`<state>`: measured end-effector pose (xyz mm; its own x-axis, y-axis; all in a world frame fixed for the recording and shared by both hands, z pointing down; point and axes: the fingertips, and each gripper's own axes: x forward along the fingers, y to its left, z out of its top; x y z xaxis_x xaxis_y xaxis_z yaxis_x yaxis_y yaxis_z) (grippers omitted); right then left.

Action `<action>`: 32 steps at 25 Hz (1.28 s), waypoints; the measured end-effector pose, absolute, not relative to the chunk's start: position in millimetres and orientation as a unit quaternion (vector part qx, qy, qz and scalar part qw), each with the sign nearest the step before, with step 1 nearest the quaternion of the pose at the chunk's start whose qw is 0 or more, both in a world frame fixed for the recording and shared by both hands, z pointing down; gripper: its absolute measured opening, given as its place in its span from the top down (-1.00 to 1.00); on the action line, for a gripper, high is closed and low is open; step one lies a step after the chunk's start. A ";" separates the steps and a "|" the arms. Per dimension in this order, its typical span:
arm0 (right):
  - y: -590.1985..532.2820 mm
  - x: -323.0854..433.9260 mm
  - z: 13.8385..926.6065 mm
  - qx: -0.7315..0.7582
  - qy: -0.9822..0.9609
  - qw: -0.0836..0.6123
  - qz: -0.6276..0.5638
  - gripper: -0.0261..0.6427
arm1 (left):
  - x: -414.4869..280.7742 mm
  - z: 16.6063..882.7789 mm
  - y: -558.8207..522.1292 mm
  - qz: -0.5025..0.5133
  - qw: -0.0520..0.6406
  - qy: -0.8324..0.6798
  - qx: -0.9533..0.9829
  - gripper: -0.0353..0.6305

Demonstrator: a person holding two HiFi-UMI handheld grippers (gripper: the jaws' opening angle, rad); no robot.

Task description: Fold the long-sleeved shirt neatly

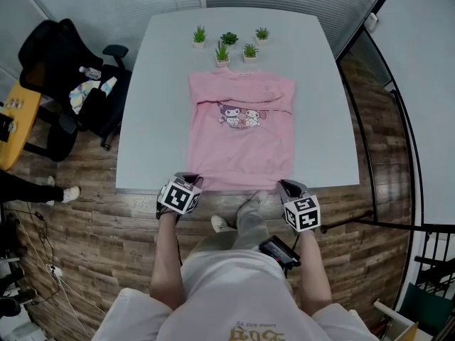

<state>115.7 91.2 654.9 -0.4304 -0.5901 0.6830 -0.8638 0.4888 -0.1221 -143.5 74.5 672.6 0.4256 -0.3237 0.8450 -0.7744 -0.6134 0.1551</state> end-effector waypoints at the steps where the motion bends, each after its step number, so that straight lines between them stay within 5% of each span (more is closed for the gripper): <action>1: 88.8 116.9 649.6 0.451 -0.813 0.283 0.235 0.84 | -142.7 669.1 73.4 0.409 0.275 -0.342 0.800 0.84; 32: 76.7 128.8 518.8 0.498 -0.826 0.171 0.200 0.85 | -150.3 543.8 54.9 0.344 0.227 -0.329 0.850 0.84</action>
<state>128.8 76.7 518.8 -0.4460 -0.7540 0.4823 -0.8910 0.4249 -0.1598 -150.3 54.9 543.8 0.5475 -0.4024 0.7337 -0.7147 -0.6809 0.1599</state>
